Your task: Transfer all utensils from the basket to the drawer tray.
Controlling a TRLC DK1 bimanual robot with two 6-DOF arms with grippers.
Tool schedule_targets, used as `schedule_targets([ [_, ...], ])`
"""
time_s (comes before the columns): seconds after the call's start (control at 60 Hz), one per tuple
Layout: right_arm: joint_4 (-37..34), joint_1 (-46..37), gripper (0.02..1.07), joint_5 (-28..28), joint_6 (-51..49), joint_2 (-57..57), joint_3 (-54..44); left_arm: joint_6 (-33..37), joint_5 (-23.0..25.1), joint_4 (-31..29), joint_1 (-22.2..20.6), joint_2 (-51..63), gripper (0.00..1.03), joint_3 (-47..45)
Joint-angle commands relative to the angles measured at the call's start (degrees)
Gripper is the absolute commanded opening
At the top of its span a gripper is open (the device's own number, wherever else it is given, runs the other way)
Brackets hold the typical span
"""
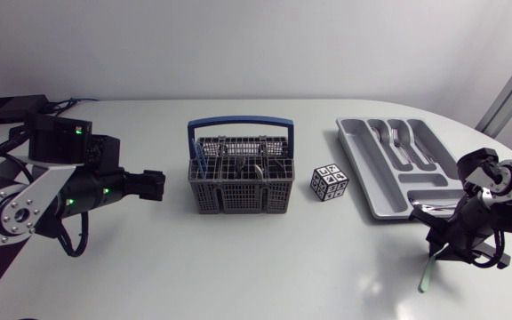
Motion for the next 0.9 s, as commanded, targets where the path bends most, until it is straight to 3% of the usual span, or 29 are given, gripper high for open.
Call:
schedule_targets([
  [0.0, 1.10, 0.78, 0.09, 0.38, -2.38, 0.49, -2.34, 0.36, -0.69, 0.49, -0.60, 0.82, 0.99, 0.84],
  [0.333, 2.68, 1.49, 0.08, -0.76, -9.15, -5.04, -4.80, 0.36, -2.89, 0.49, -3.06, 0.38, 0.99, 0.49],
  [0.55, 0.84, -0.98, 0.08, -5.86, -18.55, -10.67, -1.90, 0.27, -3.77, 0.49, -4.20, 0.20, 0.99, 0.40],
  [0.7, -1.62, -6.78, 0.08, -15.26, -27.87, -10.58, 4.43, 0.44, -3.86, 0.67, -4.37, -0.15, 0.99, 0.05],
  [0.833, -5.58, -8.62, 0.08, -15.26, -37.80, -4.43, 12.69, 0.44, -4.47, 1.10, -4.20, -0.24, 0.99, -0.30],
  [0.883, -8.92, -10.12, 0.08, -18.86, -42.63, -1.53, 16.64, 0.44, -4.73, 1.46, -4.11, -0.24, 0.99, -0.39],
])
